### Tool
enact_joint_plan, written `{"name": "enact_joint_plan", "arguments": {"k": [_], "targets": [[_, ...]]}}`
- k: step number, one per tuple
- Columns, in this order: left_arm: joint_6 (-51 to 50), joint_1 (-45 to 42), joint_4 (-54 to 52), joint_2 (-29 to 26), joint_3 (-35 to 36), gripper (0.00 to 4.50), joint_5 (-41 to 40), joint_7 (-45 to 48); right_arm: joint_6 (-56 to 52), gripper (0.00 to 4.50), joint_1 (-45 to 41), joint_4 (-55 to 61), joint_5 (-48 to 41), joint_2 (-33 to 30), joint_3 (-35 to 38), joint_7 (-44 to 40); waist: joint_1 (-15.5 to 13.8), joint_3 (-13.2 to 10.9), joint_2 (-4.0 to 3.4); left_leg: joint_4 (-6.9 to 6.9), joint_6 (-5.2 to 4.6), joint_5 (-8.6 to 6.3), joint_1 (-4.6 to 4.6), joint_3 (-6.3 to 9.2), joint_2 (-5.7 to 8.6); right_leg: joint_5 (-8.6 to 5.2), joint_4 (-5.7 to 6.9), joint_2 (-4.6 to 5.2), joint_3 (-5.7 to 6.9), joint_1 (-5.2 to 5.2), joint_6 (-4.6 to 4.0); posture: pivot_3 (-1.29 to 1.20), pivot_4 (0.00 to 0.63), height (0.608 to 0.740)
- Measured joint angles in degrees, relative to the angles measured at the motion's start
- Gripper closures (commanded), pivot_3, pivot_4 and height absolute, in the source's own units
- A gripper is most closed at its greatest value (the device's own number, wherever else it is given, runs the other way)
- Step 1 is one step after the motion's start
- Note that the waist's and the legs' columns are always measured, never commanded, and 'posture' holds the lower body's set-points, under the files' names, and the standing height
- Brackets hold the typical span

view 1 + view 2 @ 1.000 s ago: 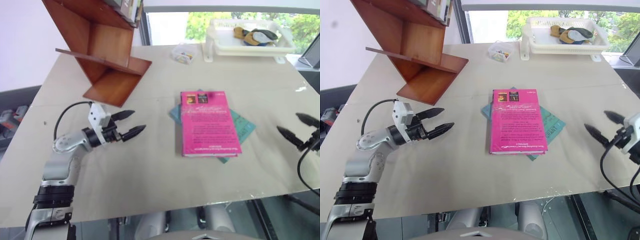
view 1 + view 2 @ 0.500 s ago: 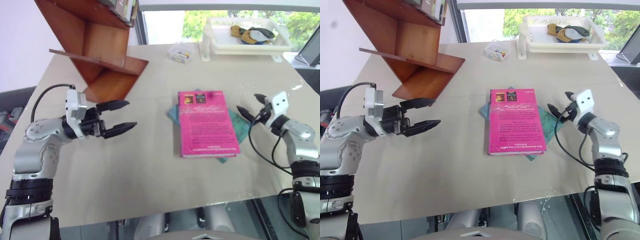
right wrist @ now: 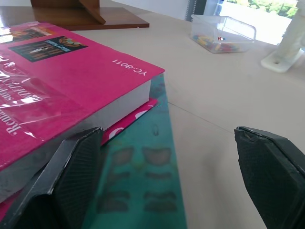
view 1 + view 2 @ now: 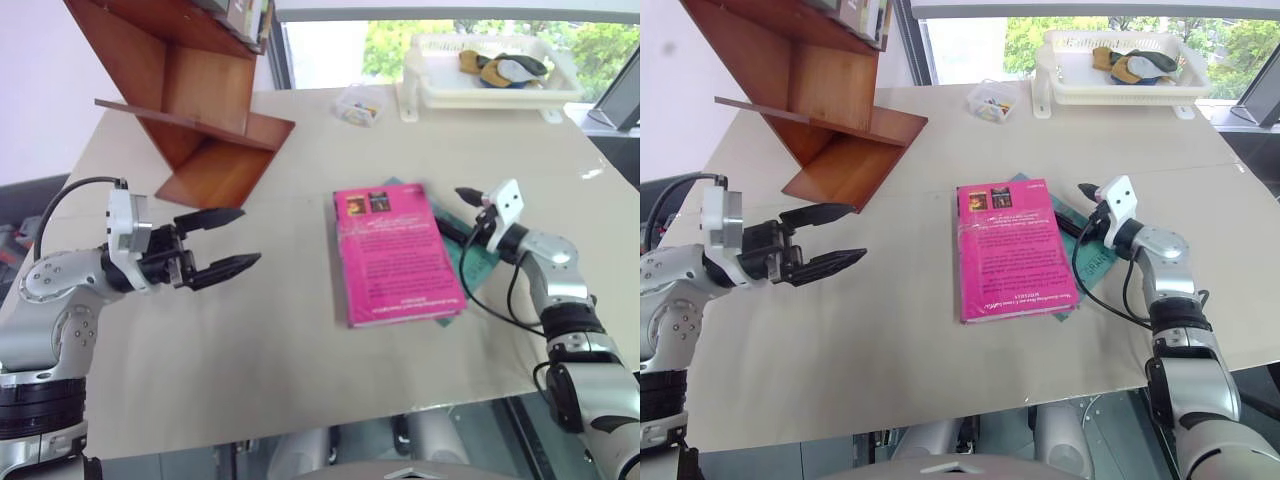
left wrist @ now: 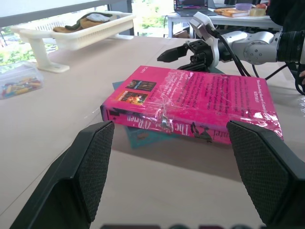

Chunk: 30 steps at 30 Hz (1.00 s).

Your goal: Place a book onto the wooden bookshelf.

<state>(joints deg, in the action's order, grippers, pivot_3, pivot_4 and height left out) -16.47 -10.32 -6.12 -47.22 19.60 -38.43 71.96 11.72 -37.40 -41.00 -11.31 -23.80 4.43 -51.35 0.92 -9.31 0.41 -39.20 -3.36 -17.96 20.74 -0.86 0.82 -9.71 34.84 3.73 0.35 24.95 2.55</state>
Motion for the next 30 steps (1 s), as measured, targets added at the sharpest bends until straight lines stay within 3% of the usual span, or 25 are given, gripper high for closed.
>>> {"name": "enact_joint_plan", "arguments": {"k": [14,19,22,30], "targets": [[-0.75,-0.12,0.08,0.46,-1.05,0.44,-0.04,0.82,2.49,0.0,-0.27,-0.12,2.16,0.83,-0.69,2.02,0.07,0.0,0.0,0.0,0.0,0.0,0.0,-0.01,0.0,0.0,0.0,0.0,0.0,0.01,-0.01,0.0,0.15,0.74],[-4.91,0.03,-0.18,3.94,-3.59,0.44,-2.79,0.23,3.06,0.0,1.05,-0.38,1.93,-3.74,1.08,2.51,-0.45,-0.01,-0.03,0.0,-0.01,-0.01,0.08,0.05,0.1,0.0,-0.05,0.12,0.07,0.0,0.0,0.0,0.15,0.74],[-8.44,1.27,-1.64,6.36,-5.78,0.44,-4.65,-1.34,3.16,0.0,4.86,1.99,0.39,-7.99,3.86,1.5,-0.31,-0.02,-0.02,0.02,-0.02,-0.02,0.13,0.07,0.11,0.0,-0.09,0.17,0.08,0.0,0.02,0.0,0.15,0.74],[-24.96,-1.62,-2.06,12.5,-11.66,0.44,-9.35,-13.04,-5.15,0.0,24.49,25.4,-10.65,-18.01,13.89,-3.86,-0.19,-0.02,-0.02,-0.01,-0.28,-0.16,-0.08,0.15,0.05,0.0,0.0,0.05,0.11,-0.18,0.03,0.0,0.15,0.74]]}}
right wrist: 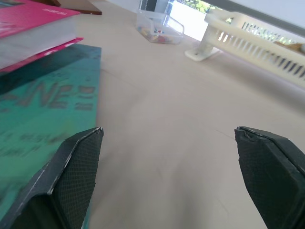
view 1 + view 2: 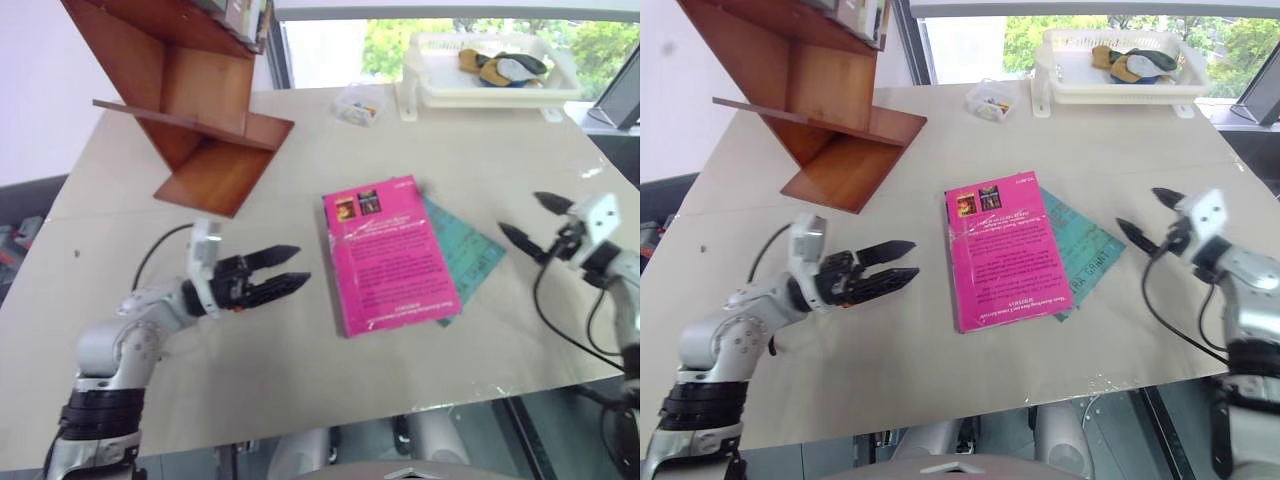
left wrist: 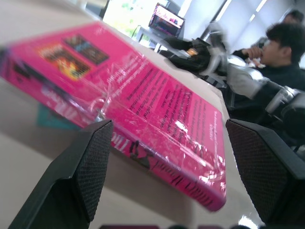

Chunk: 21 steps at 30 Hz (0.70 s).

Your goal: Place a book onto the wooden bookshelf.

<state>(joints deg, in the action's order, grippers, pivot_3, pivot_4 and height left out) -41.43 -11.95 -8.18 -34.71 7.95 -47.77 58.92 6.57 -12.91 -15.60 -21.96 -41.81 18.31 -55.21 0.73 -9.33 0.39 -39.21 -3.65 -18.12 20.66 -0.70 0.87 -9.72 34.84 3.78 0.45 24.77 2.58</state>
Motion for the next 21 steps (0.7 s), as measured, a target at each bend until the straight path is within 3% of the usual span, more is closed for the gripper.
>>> {"name": "enact_joint_plan", "arguments": {"k": [9,21], "targets": [[-11.25,-4.32,7.98,1.52,-5.95,0.44,1.24,-4.96,-7.67,0.0,14.4,18.31,-4.01,-1.14,7.66,4.37,-0.06,0.03,0.02,-0.14,-0.01,0.02,-0.19,-0.22,-0.04,-0.03,0.07,-0.21,-0.23,-0.08,-0.01,0.0,0.15,0.74],[-13.82,-5.06,9.48,7.06,-4.71,0.44,1.01,-6.81,-10.28,0.0,18.33,25.83,-3.82,0.11,7.64,8.54,-1.05,0.08,0.0,-0.14,0.14,0.1,-0.08,-0.2,-0.02,-0.08,-0.03,-0.14,-0.24,-0.05,-0.11,0.0,0.15,0.74]]}}
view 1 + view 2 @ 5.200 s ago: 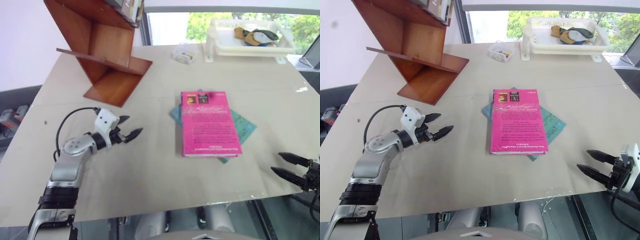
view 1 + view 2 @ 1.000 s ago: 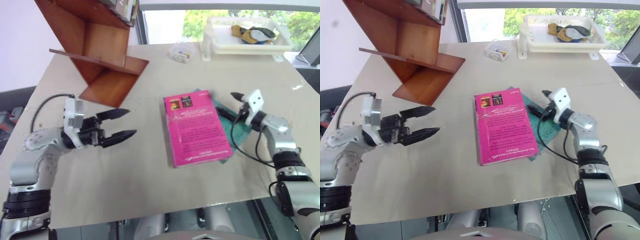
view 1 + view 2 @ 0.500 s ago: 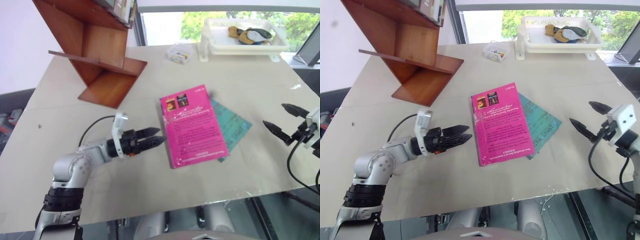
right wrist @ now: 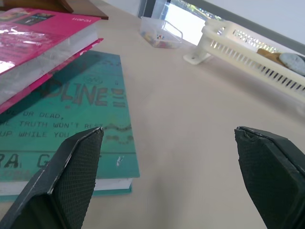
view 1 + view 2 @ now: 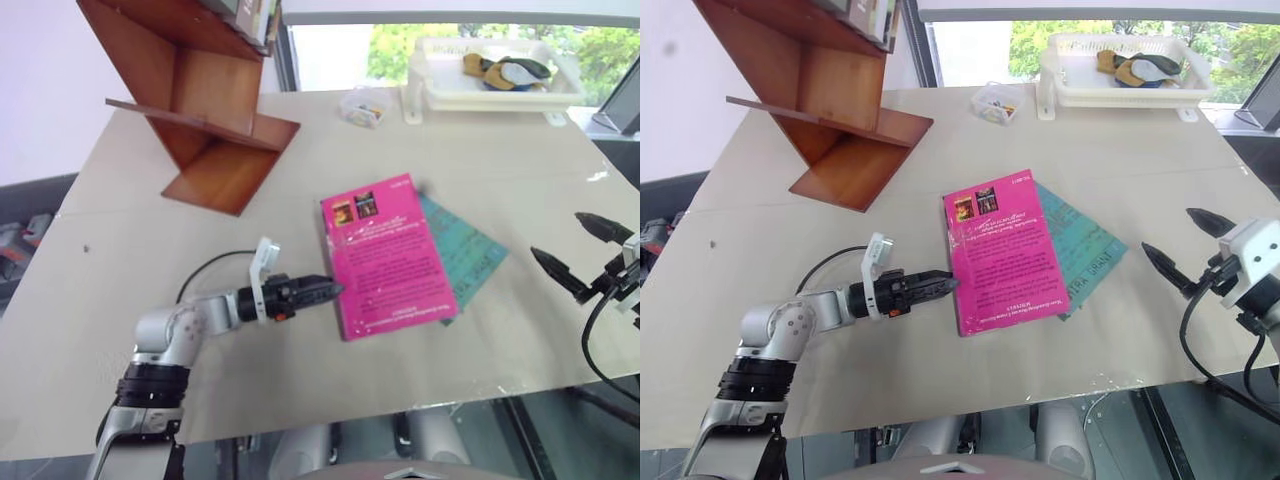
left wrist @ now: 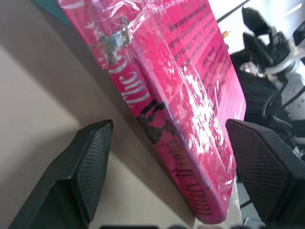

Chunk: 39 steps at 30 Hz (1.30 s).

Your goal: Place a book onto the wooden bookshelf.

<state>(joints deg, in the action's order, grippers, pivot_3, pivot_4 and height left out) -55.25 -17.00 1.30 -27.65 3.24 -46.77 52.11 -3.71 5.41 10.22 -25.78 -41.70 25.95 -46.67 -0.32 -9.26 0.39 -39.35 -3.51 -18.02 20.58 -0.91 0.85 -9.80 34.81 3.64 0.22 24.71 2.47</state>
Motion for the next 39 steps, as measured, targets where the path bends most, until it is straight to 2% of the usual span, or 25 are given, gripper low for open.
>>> {"name": "enact_joint_plan", "arguments": {"k": [7,12,23,30,33,38,39], "targets": [[-4.24,-3.43,5.14,9.77,6.13,0.44,-3.16,-8.61,-1.15,0.0,2.4,3.21,-0.83,0.06,1.57,1.07,-1.1,0.14,-0.1,-0.1,-0.15,-0.07,-0.04,0.13,0.08,-0.01,0.04,0.03,0.09,-0.17,-0.01,0.0,0.15,0.74],[-7.64,-5.22,6.14,13.95,6.49,0.44,-4.52,-11.25,-2.02,0.0,3.2,4.65,-1.15,0.48,2.06,2.08,-1.0,0.17,-0.1,-0.12,-0.16,-0.07,-0.06,0.14,0.11,-0.02,0.01,0.02,0.08,-0.23,-0.01,0.0,0.15,0.74],[-12.53,-5.32,6.14,15.59,5.54,0.44,-6.92,-10.57,-2.73,0.0,4.13,7.62,-1.7,1.53,2.06,2.8,-0.53,0.15,-0.07,-0.1,-0.15,-0.07,0.03,0.15,0.09,-0.03,-0.07,0.0,0.08,-0.16,-0.01,0.0,0.15,0.74],[-14.77,-6.11,7.63,17.8,8.48,0.44,-9.94,-11.26,-2.42,0.0,5.19,8.06,-1.27,2.48,2.04,3.31,-0.49,0.14,-0.06,-0.1,-0.15,-0.07,0.04,0.15,0.08,-0.03,-0.04,-0.01,0.08,-0.13,-0.01,0.0,0.15,0.74],[-15.47,-6.52,8.36,18.05,9.4,1.24,-10.69,-11.44,-2.37,0.0,5.17,8.05,-1.17,2.49,2.04,3.31,-0.48,0.14,-0.06,-0.1,-0.15,-0.07,0.04,0.15,0.08,-0.04,-0.04,-0.02,0.08,-0.12,-0.02,0.0,0.15,0.74],[-15.92,-6.78,8.42,18.89,10.39,3.6,-11.62,-12.63,-2.21,0.0,5.04,8.04,-0.95,2.52,2.04,3.3,-0.49,0.14,-0.06,-0.1,-0.14,-0.07,0.05,0.16,0.08,-0.03,-0.05,-0.02,0.08,-0.12,-0.02,0.0,0.15,0.74],[-15.98,-6.82,8.42,18.98,10.49,3.84,-11.88,-12.88,-2.18,0.0,5.0,8.04,-0.9,2.55,2.03,3.29,-0.5,0.14,-0.06,-0.1,-0.14,-0.07,0.05,0.15,0.08,-0.03,-0.05,-0.02,0.08,-0.11,-0.02,0.0,0.15,0.74]]}}
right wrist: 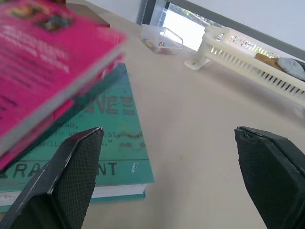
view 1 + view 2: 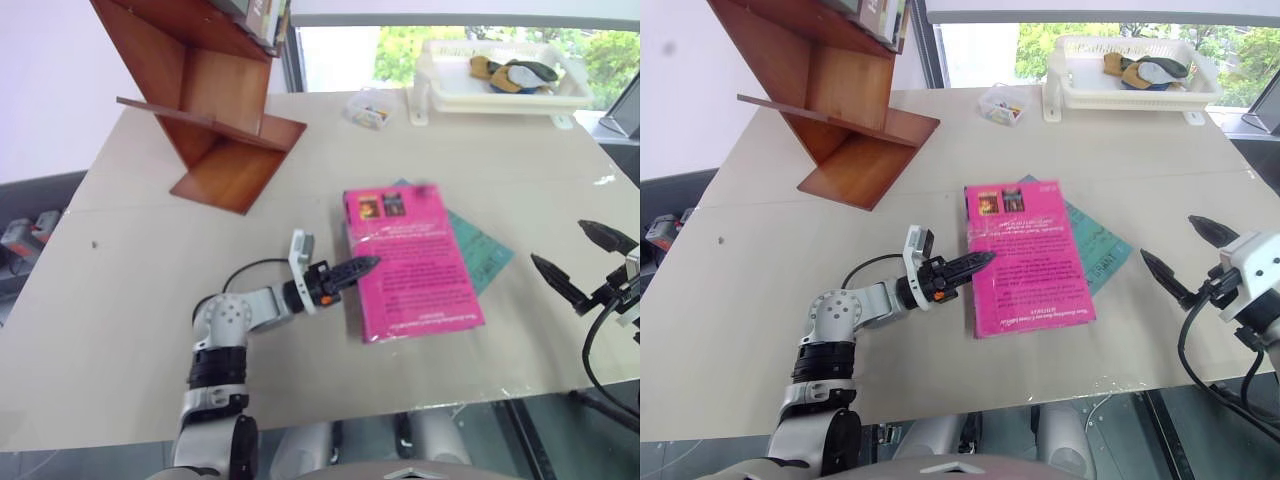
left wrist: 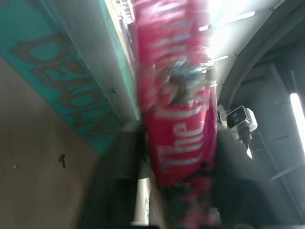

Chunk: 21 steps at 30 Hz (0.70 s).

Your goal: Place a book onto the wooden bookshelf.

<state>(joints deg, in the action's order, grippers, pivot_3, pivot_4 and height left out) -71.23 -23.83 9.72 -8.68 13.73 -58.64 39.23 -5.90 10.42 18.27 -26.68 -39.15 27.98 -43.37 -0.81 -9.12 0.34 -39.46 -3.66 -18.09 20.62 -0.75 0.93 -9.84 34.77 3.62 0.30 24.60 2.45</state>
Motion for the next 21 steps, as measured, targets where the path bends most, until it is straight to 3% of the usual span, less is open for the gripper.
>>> {"name": "enact_joint_plan", "arguments": {"k": [17,21], "targets": [[-1.96,-3.48,-0.27,0.48,5.77,3.88,-6.72,-6.34,0.86,0.0,0.45,-0.93,-0.06,0.45,0.06,-1.36,-0.04,-0.08,0.13,0.0,0.05,0.03,0.02,0.03,0.0,0.0,0.0,0.0,0.02,0.01,-0.01,0.0,0.15,0.74],[2.55,-7.21,-5.37,-5.13,3.72,3.88,-4.46,-3.19,1.24,0.0,0.45,-2.04,-2.57,0.44,1.97,-2.97,0.08,-0.1,0.17,0.03,0.25,0.14,0.0,-0.01,0.0,0.0,-0.01,-0.02,-0.02,0.02,-0.02,0.0,0.15,0.74]]}}
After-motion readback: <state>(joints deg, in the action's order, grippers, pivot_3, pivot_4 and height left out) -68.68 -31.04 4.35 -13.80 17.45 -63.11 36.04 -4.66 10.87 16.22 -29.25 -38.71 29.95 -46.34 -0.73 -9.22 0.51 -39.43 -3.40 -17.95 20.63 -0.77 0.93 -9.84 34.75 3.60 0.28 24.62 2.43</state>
